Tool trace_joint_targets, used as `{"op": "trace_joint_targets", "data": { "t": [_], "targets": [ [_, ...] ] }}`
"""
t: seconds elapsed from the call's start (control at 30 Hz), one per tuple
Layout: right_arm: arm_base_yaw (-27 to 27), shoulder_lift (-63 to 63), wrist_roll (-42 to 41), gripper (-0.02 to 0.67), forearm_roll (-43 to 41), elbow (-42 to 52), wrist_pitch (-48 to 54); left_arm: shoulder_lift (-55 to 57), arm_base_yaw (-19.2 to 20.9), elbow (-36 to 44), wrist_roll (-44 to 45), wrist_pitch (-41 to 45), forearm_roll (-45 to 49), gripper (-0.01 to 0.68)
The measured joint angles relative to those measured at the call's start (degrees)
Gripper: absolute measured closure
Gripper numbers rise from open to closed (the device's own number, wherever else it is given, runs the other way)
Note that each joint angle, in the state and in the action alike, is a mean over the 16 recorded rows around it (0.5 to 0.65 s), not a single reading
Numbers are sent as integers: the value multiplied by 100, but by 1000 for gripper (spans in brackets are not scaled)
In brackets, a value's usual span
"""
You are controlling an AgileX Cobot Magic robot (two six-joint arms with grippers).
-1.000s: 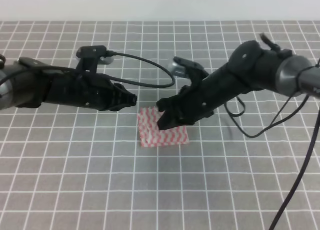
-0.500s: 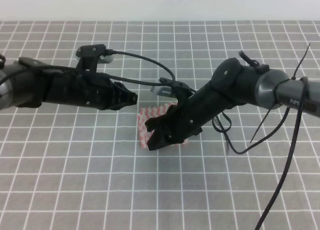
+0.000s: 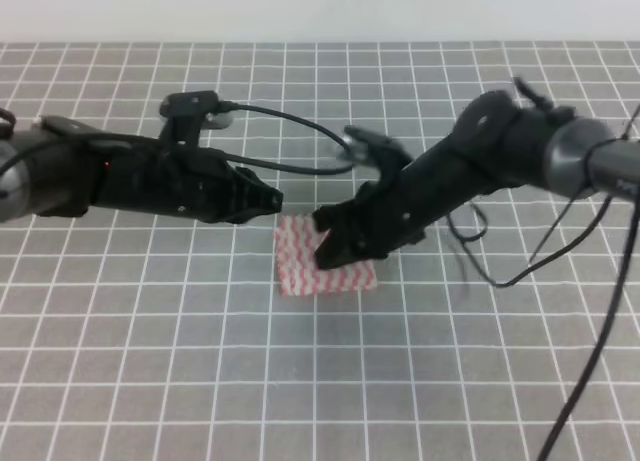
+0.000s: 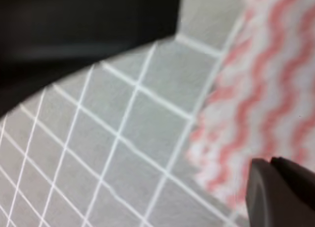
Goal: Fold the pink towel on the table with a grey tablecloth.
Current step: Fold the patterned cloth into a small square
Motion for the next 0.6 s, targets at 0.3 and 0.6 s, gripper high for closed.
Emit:
{"op": "trace_joint_targets", "data": {
  "t": [0.3, 0.6],
  "targets": [
    [-226, -1, 175, 664, -363, 1, 84, 161, -350, 0, 52, -91, -25, 677],
    [-251, 99, 248, 664, -436, 2, 108, 453, -537, 0, 88, -374, 71, 677]
  ]
}}
